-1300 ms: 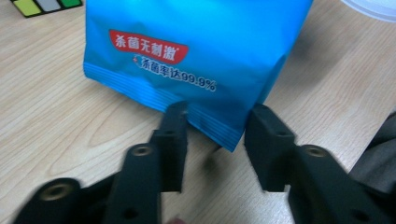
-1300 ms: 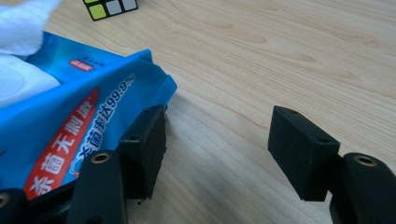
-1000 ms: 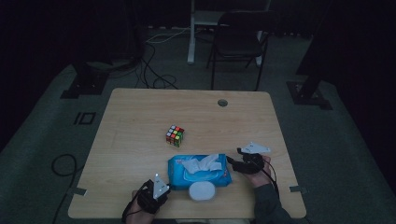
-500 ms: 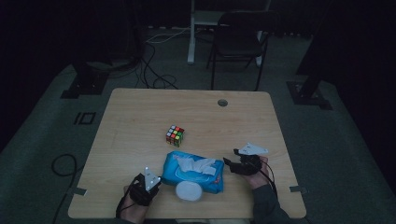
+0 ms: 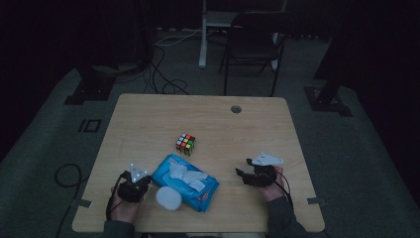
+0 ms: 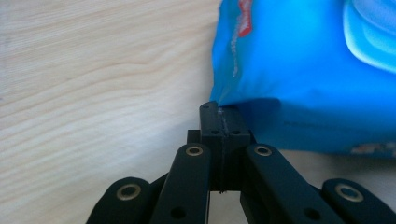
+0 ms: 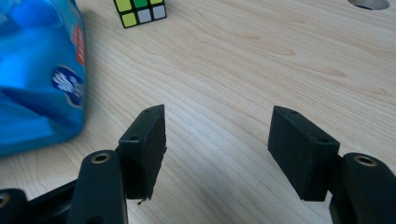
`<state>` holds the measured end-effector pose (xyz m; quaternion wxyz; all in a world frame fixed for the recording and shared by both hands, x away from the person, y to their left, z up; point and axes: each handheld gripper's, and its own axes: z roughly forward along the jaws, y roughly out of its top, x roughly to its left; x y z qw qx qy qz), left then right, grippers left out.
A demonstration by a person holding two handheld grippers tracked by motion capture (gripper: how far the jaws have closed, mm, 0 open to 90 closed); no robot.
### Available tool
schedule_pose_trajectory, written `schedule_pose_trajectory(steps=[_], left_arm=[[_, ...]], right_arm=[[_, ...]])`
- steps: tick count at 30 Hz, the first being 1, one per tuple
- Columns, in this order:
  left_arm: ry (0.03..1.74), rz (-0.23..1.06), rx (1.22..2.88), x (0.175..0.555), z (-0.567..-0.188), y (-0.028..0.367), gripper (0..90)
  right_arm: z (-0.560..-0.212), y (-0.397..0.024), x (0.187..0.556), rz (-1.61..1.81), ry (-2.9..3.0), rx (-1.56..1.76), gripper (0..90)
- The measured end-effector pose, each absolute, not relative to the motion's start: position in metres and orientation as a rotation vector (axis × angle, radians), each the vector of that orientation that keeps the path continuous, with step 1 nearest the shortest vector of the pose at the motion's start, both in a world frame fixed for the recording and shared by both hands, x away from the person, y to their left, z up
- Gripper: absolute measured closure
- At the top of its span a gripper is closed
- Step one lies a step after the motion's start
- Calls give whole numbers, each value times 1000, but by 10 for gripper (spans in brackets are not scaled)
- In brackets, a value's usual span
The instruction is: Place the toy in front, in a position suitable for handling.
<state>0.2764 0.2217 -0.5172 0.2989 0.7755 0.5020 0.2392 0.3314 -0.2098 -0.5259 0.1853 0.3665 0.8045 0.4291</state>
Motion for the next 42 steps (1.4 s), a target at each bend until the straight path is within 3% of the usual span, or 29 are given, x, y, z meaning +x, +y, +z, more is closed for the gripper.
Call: schedule_pose_trajectory(steps=[15, 19, 27, 34, 42], left_arm=[[1428, 588, 1987, 348, -514, 253, 900], [1445, 591, 1978, 360, -511, 258, 801], [1385, 647, 1882, 329, -479, 256, 697], [1132, 606, 1885, 273, -456, 206, 696], [876, 525, 2067, 232, -475, 138, 694]], right_arm=[[-527, -208, 331, 1196, 2273, 1026, 367], [-527, -209, 331, 1193, 2273, 1025, 367], [-527, -210, 331, 1193, 2269, 1028, 367], [-527, -206, 331, 1189, 2278, 1014, 367], [-526, -203, 332, 1201, 2282, 1010, 367]])
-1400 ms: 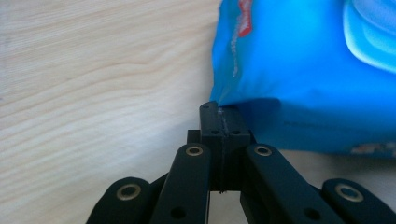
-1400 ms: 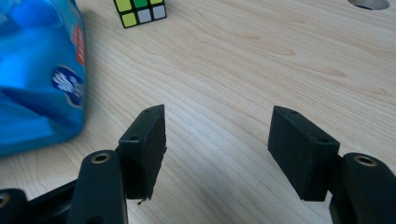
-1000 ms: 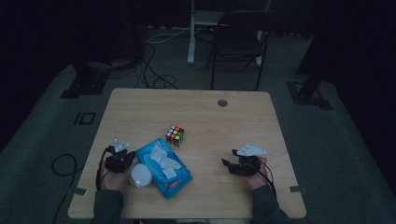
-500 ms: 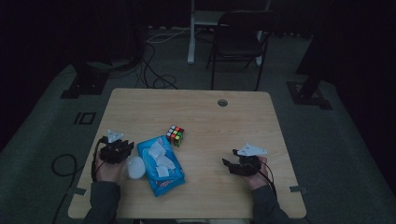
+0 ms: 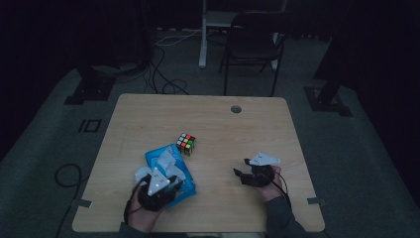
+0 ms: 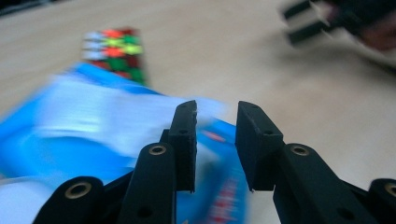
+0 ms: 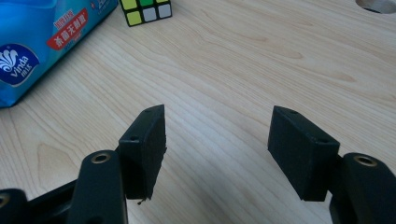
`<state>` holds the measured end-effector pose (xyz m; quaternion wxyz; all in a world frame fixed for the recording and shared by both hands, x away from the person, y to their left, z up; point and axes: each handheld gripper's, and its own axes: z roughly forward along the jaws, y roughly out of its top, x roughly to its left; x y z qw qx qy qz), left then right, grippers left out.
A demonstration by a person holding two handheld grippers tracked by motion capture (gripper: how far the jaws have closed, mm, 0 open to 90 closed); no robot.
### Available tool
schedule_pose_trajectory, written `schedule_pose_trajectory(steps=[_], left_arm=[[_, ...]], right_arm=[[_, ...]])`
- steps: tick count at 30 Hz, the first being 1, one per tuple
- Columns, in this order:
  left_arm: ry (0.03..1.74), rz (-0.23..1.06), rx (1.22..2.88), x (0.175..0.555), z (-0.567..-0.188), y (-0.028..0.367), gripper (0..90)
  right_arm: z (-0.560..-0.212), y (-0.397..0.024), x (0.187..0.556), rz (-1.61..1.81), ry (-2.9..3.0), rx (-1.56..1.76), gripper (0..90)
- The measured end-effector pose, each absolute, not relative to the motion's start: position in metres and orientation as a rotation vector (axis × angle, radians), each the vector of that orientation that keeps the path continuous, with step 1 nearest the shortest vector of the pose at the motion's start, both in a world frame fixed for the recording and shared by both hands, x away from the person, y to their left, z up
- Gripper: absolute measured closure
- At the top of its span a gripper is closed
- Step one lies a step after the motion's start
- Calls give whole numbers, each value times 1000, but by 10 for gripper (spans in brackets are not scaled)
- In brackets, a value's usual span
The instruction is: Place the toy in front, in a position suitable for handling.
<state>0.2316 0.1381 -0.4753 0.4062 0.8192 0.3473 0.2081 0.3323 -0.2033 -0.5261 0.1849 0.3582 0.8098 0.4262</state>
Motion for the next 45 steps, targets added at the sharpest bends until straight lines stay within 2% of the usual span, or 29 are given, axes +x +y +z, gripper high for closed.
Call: schedule_pose_trajectory(steps=[6, 12, 17, 27, 32, 34, 38, 45], left_arm=[[841, 561, 2157, 229, -496, 118, 677], [884, 643, 2164, 233, -505, 122, 849], [930, 669, 2157, 235, -505, 128, 868], [1038, 737, 2145, 243, -502, 162, 824], [1095, 755, 2118, 247, -501, 176, 791], [1128, 762, 2094, 249, -501, 187, 774], [1150, 757, 2057, 248, -501, 197, 748], [1080, 705, 1999, 244, -501, 206, 659]], right_arm=[[-521, -189, 338, 1245, 2284, 980, 361], [-521, -174, 346, 1268, 2299, 974, 361], [-517, -167, 348, 1292, 2295, 956, 361], [-514, -160, 351, 1303, 2294, 938, 349], [-517, -152, 354, 1276, 2332, 958, 267], [-513, -143, 359, 1281, 2344, 941, 208], [-507, -129, 368, 1286, 2325, 947, 209], [-498, -100, 389, 1330, 2324, 914, 219]])
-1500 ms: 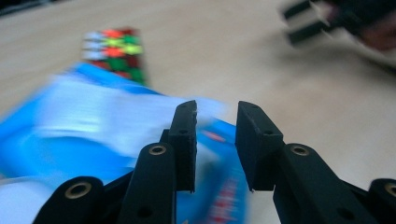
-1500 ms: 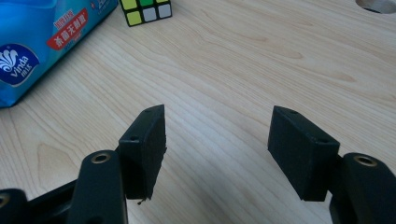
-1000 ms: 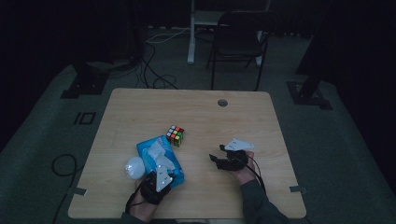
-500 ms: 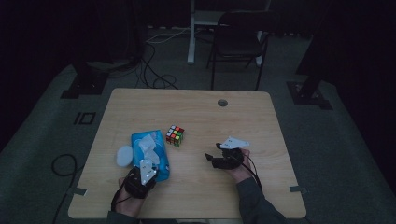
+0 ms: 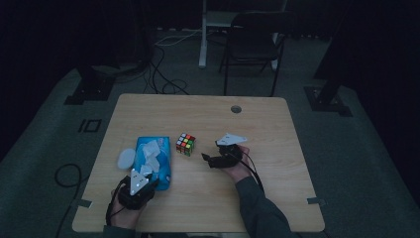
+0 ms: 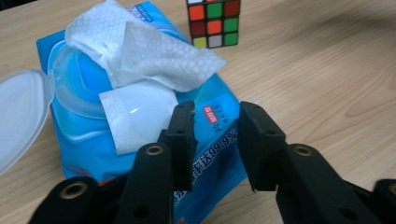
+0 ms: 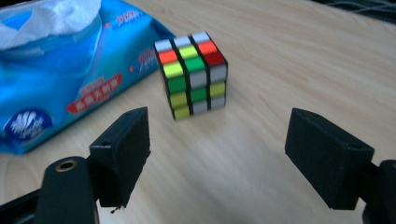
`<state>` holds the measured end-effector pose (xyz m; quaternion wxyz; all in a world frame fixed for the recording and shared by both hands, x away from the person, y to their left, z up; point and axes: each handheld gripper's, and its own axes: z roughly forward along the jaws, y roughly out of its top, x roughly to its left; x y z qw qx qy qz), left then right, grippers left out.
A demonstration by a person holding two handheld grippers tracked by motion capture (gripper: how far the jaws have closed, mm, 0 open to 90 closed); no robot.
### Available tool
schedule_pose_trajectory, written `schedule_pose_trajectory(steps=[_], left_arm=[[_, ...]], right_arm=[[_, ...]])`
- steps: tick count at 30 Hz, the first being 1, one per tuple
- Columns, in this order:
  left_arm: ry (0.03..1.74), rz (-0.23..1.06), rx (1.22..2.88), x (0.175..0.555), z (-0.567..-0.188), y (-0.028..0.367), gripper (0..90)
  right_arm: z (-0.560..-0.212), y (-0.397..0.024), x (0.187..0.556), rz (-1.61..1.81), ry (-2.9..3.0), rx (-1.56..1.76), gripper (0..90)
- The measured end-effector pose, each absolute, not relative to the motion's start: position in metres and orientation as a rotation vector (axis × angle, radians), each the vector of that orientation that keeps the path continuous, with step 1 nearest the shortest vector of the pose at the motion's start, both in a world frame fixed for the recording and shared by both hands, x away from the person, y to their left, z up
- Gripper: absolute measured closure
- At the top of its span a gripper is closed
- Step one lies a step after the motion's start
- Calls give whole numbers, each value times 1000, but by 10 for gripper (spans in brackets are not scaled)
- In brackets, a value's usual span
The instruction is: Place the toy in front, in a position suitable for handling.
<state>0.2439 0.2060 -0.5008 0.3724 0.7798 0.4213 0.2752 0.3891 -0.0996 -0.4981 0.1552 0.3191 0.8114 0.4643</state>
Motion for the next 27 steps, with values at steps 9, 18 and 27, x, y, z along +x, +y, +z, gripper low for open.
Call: schedule_pose_trajectory(steps=[9, 18, 27], left_arm=[[1062, 700, 2005, 244, -502, 203, 651], [1066, 681, 1992, 245, -504, 205, 642], [1069, 673, 1989, 245, -504, 206, 639]], right_arm=[[-499, -61, 419, 1309, 2385, 814, 212], [-504, -32, 441, 1275, 2441, 737, 241], [-514, -13, 455, 1212, 2511, 714, 230]])
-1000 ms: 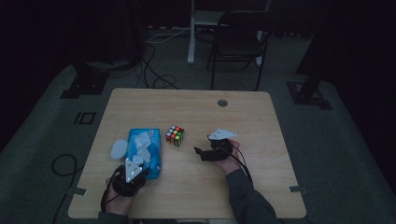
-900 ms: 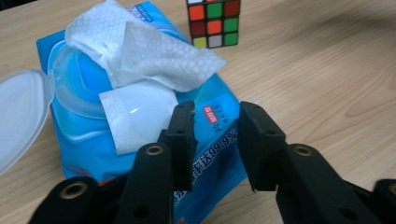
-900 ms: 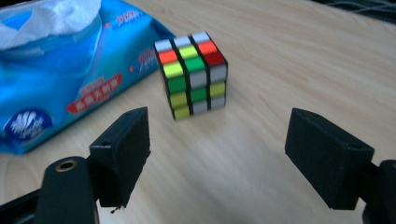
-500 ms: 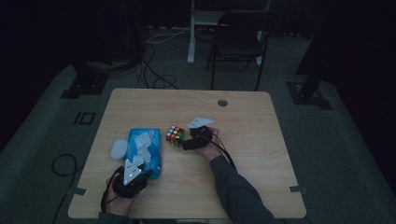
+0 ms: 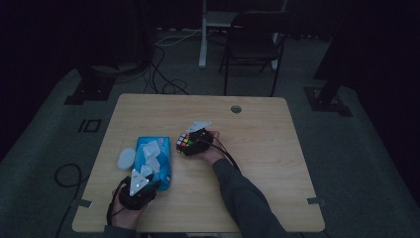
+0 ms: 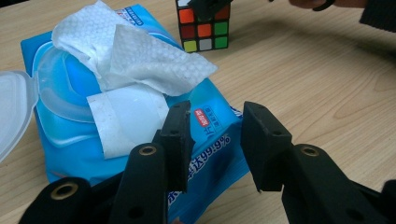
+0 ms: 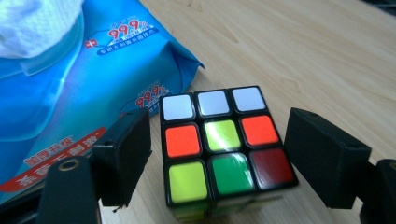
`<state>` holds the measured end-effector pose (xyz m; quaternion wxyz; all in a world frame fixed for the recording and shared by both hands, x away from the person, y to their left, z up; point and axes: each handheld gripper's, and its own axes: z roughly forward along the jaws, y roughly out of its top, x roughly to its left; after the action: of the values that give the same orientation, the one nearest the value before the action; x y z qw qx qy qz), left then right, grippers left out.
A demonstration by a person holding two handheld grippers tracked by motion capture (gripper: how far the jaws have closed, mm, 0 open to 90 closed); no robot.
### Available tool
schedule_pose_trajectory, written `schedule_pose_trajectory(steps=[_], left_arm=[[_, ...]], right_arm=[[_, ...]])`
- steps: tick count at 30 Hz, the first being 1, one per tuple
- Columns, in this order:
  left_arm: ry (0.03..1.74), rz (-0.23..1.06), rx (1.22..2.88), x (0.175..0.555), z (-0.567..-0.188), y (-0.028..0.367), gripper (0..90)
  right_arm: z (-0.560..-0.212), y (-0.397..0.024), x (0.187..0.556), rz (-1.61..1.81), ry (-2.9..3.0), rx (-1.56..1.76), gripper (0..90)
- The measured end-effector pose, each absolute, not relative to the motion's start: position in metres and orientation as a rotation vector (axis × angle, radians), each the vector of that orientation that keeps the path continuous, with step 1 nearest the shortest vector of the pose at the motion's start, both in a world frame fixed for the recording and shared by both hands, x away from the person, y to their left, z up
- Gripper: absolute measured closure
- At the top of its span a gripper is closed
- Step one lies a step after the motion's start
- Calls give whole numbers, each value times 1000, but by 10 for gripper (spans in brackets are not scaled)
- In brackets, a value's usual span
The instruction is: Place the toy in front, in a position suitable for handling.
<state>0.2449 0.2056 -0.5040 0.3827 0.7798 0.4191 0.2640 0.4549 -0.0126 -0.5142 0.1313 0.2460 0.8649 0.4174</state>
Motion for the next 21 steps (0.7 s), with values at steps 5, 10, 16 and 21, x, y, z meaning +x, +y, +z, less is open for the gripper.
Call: schedule_pose_trajectory(steps=[5, 10, 16, 21], left_arm=[[1071, 666, 1984, 245, -504, 207, 638], [1070, 664, 1986, 245, -505, 207, 636], [1073, 658, 1983, 245, -505, 207, 635], [1071, 654, 1982, 246, -505, 207, 635]], right_arm=[[-522, -7, 462, 1166, 2546, 722, 242], [-524, -4, 460, 1139, 2549, 719, 303], [-524, -6, 459, 1136, 2552, 722, 336], [-522, -11, 457, 1140, 2548, 731, 337]])
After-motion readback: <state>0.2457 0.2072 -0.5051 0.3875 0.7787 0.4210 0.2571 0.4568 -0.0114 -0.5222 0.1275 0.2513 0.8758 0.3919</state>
